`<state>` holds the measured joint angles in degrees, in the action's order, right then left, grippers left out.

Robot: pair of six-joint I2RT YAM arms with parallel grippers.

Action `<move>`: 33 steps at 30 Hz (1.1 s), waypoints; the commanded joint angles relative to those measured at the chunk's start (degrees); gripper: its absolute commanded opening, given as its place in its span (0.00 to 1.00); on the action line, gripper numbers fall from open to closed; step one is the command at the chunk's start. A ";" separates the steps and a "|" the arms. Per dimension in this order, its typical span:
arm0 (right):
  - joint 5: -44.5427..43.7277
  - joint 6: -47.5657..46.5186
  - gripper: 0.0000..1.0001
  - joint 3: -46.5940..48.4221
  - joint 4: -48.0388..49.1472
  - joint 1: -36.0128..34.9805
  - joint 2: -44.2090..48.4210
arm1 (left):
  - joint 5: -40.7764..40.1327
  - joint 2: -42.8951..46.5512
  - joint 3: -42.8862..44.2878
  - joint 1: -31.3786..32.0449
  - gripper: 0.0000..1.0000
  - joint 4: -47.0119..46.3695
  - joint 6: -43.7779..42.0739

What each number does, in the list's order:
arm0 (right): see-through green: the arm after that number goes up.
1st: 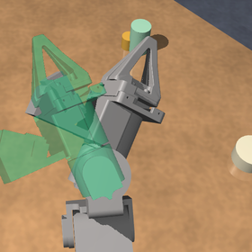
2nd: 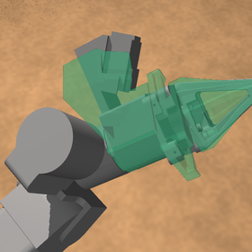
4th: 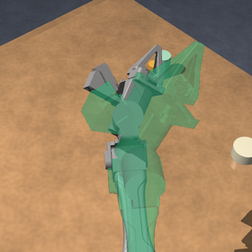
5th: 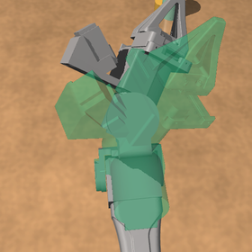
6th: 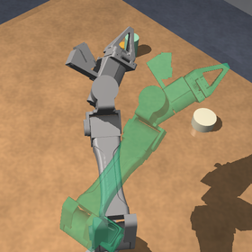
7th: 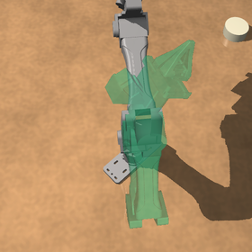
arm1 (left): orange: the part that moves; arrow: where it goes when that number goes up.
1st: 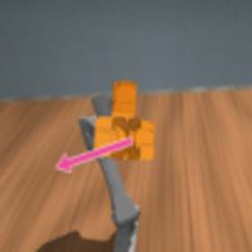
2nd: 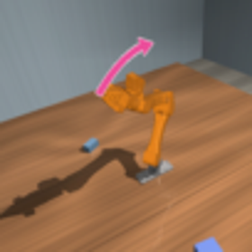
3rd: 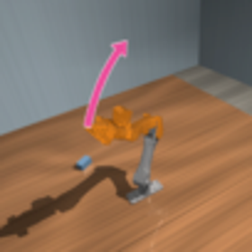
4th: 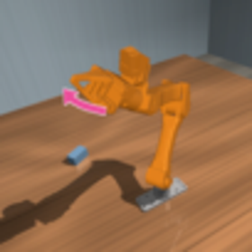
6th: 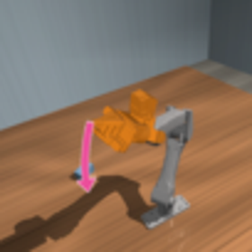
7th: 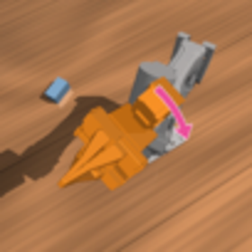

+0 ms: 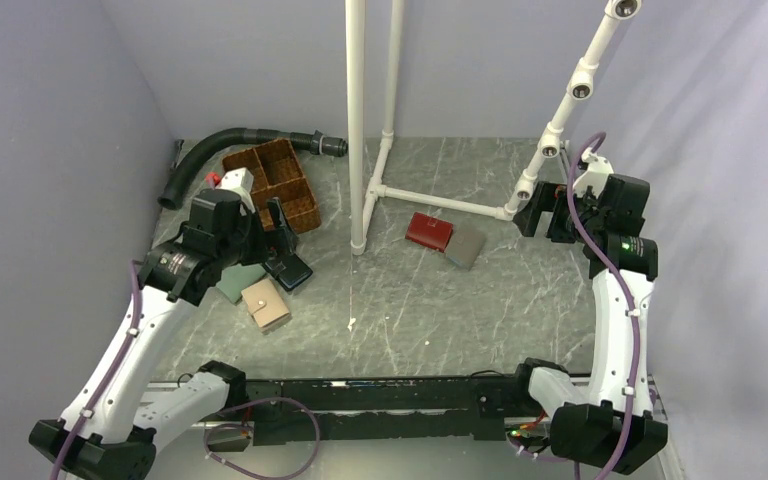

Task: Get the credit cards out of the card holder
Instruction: Pick up the card holder from the center of the board.

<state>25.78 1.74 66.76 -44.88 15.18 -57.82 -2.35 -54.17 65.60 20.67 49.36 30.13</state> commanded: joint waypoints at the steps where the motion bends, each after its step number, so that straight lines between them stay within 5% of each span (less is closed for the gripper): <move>1: -0.28 0.34 1.00 0.14 2.01 0.11 1.97 | 1.82 2.41 -1.87 -0.10 0.99 -3.78 4.21; 7: 4.45 -5.86 1.00 -2.44 2.63 0.11 3.72 | 1.69 4.54 -5.07 -0.10 0.99 -3.63 8.72; 18: 37.81 -34.03 1.00 -7.71 -8.30 -0.72 3.05 | 3.94 9.86 -17.26 -0.10 0.99 -9.73 23.50; 33: 35.14 -36.40 1.00 -16.97 -0.56 -2.94 1.83 | 9.73 5.83 -24.89 -5.27 0.97 -19.77 27.80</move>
<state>58.70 -32.18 50.43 -48.75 12.62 -55.53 3.86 -46.44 41.39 17.96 35.83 57.32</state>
